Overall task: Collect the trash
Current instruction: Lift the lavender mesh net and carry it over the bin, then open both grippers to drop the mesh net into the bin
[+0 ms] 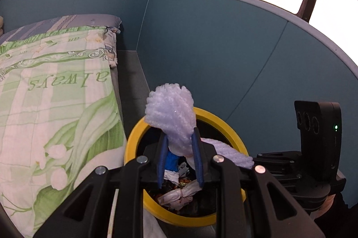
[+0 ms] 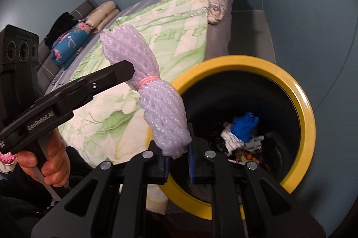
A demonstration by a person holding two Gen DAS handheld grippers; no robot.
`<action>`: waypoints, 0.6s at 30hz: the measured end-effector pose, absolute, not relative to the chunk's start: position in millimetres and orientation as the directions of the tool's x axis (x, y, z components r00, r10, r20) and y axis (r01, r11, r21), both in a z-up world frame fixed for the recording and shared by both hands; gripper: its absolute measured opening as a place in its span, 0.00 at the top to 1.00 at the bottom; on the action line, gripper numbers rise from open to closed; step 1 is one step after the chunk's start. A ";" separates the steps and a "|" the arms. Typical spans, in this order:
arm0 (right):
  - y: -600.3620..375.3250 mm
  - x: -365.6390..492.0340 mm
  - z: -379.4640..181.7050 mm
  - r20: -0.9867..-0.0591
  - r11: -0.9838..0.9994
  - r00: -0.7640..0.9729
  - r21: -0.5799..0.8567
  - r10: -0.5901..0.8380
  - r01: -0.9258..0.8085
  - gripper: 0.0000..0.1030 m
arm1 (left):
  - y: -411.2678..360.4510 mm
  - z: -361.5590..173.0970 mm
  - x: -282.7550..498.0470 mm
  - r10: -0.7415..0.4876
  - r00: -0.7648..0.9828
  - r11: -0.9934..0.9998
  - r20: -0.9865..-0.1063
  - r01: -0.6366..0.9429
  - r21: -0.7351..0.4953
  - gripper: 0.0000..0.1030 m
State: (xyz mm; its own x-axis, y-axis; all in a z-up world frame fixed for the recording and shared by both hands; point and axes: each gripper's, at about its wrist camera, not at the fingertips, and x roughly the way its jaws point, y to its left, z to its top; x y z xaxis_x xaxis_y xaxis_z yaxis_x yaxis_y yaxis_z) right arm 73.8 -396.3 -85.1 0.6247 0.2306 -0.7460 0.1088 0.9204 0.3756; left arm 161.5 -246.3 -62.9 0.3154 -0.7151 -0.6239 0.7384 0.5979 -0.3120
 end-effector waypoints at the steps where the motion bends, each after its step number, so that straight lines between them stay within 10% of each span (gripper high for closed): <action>1: -398.1 72.7 -88.4 -0.751 0.919 0.620 0.376 0.228 0.118 0.88 | -249.0 -66.2 162.6 -0.712 0.309 0.599 -0.631 0.737 -0.315 0.80; 13: -425.8 73.1 -134.1 -0.853 0.876 0.475 0.385 0.217 0.291 0.87 | -283.3 -125.0 183.0 -0.668 0.164 0.605 -0.726 0.687 -0.402 0.76; 18: -433.1 71.9 -140.0 -0.868 0.867 0.450 0.378 0.210 0.324 0.79 | -287.4 -139.1 188.3 -0.654 0.135 0.611 -0.744 0.674 -0.415 0.61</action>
